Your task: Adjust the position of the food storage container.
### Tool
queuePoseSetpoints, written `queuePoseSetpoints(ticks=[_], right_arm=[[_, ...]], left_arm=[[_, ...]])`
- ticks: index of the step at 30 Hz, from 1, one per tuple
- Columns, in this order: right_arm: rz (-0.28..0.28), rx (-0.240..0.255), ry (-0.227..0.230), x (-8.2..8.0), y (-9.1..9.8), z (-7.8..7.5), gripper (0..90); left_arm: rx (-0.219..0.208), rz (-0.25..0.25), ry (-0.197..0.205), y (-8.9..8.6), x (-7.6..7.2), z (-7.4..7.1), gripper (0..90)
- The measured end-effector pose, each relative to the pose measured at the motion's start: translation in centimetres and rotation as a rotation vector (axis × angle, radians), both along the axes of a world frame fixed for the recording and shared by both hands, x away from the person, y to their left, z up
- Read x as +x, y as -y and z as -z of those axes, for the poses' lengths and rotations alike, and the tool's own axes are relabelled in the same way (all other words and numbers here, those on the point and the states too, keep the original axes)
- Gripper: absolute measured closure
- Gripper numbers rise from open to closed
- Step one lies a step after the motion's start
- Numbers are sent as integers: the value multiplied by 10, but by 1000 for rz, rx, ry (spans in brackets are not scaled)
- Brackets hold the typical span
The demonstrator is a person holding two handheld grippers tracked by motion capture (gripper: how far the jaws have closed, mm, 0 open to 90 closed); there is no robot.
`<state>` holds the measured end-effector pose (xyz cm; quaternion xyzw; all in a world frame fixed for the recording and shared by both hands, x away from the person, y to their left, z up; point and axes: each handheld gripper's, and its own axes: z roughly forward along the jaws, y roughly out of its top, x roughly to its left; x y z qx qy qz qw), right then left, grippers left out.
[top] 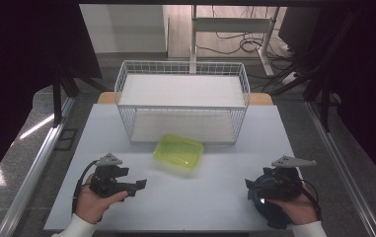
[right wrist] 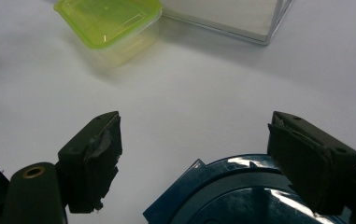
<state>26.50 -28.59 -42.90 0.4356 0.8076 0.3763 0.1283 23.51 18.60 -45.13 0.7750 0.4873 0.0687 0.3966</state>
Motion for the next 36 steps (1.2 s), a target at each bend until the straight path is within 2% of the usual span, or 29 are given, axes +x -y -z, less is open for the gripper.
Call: queuePoseSetpoints(ticks=[23,30,36], right_arm=[[4,17,-14,2,0,-2,217],[8,14,-33,3,4,-1,279],[23,-10,-29,3,7,-3,354]], left_arm=[[4,-6,-3,2,-3,-2,181],[8,-5,-5,4,-2,-1,180],[9,-4,-3,3,-2,0,179]])
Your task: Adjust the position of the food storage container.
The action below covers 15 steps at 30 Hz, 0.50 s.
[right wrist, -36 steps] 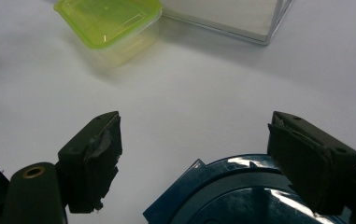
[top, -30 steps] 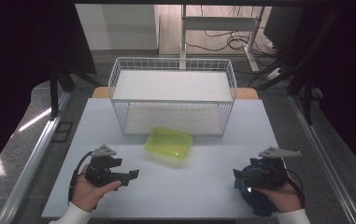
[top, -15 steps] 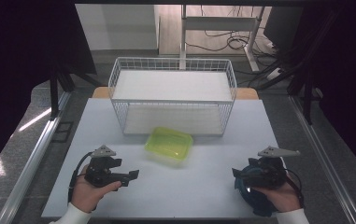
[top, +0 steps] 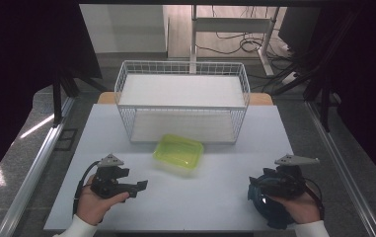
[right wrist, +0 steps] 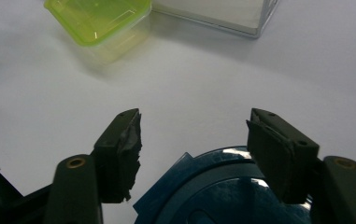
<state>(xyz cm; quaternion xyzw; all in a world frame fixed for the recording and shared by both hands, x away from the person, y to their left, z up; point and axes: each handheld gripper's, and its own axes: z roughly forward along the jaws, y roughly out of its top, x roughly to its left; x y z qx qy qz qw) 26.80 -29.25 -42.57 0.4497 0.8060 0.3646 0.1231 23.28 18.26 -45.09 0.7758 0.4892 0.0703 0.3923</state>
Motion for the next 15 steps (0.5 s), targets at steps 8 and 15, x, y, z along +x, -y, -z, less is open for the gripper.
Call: queuePoseSetpoints(ticks=[8,15], right_arm=[[52,-48,3,0,15,-4,475],[126,-78,-1,-1,43,-10,637]], left_arm=[[3,1,-5,2,0,2,176],[8,6,-7,3,0,2,175]])
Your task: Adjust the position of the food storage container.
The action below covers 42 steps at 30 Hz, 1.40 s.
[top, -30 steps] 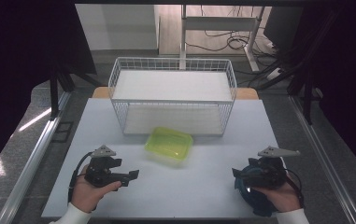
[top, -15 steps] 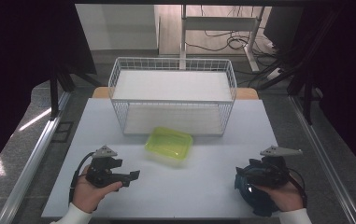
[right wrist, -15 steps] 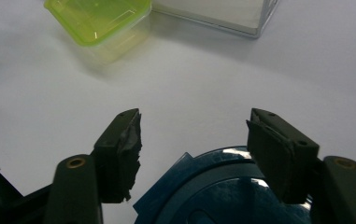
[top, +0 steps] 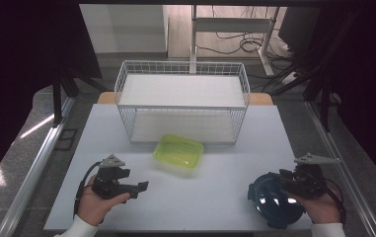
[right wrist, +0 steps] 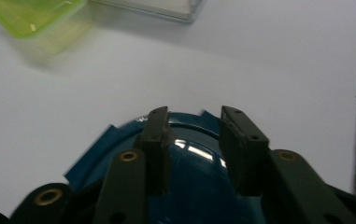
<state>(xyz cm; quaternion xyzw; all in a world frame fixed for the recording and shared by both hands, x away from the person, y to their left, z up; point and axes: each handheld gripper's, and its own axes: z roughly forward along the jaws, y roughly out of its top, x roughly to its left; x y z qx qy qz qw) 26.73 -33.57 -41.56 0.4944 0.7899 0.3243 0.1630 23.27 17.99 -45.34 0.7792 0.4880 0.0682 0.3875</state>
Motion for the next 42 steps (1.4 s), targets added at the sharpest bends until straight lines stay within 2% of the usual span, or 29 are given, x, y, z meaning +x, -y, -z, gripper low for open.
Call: queuePoseSetpoints(ticks=[7,9,16,19,29,34,37,42], right_arm=[[77,-1,-17,-6,29,0,838],[107,-15,-23,-9,36,2,874],[181,-33,-62,-20,58,10,883],[214,-70,-78,-23,65,15,884],[235,-147,-158,-30,71,34,884],[215,-156,-197,-30,68,42,886],[214,-181,-202,-29,65,43,887],[211,-184,-208,-28,63,43,888]], left_arm=[[-1,0,1,2,-1,-1,175],[0,1,0,2,-1,-1,174],[-1,1,8,1,-2,-2,174],[-4,-3,9,0,-2,-2,174],[3,8,3,2,-2,0,174],[9,9,2,4,-2,1,174],[10,7,-2,4,-2,1,174],[14,10,-5,6,-1,3,174]])
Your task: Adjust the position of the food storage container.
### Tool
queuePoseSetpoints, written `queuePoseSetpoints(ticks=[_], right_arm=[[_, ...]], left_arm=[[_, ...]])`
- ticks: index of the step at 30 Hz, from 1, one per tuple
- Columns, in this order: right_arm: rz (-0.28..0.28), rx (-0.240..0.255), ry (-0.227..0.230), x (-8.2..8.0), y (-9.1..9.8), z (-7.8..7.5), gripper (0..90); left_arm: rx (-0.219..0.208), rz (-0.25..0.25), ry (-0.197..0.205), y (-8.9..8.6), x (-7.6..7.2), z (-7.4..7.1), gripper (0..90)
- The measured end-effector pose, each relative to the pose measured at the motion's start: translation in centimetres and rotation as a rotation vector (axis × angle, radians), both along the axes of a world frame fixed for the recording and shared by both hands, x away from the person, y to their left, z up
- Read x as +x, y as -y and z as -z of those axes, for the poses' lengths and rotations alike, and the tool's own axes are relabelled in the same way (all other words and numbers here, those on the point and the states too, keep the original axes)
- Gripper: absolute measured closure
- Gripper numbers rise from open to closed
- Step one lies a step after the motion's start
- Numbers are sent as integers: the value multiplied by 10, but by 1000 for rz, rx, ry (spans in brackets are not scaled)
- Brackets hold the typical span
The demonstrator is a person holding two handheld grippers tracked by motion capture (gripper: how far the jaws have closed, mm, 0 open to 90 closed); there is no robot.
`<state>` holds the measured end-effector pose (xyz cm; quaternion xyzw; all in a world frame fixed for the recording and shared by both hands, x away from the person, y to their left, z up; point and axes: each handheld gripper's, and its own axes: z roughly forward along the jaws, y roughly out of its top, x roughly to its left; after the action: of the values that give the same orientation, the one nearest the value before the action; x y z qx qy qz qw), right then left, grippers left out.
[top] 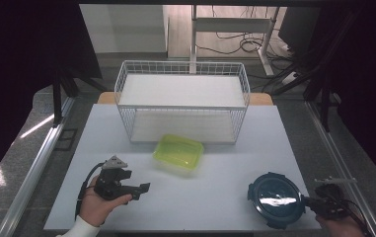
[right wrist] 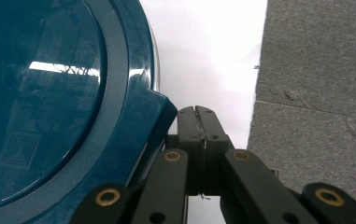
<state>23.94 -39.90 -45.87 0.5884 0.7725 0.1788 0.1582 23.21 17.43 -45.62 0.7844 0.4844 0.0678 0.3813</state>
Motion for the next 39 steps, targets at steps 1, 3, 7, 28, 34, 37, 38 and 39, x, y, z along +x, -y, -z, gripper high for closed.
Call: queuePoseSetpoints(ticks=[1,3,7,28,34,37,38,39], right_arm=[[-2,2,-1,0,-1,0,888],[-11,8,-3,1,-3,1,888],[-42,15,-11,3,-14,2,888],[-149,16,-30,6,-68,6,888],[-172,12,-37,6,-84,6,888],[-182,18,-48,6,-93,7,888],[-182,18,-48,6,-93,7,888],[-189,24,-49,4,-99,8,889]], left_arm=[[1,2,-1,1,0,0,174],[3,5,-3,2,0,1,174],[6,6,-7,3,1,2,174],[-2,7,-15,3,1,3,172],[0,5,-18,3,2,4,172],[1,6,-18,3,2,4,172],[1,6,-18,3,2,4,172],[2,6,-17,3,1,4,172]])
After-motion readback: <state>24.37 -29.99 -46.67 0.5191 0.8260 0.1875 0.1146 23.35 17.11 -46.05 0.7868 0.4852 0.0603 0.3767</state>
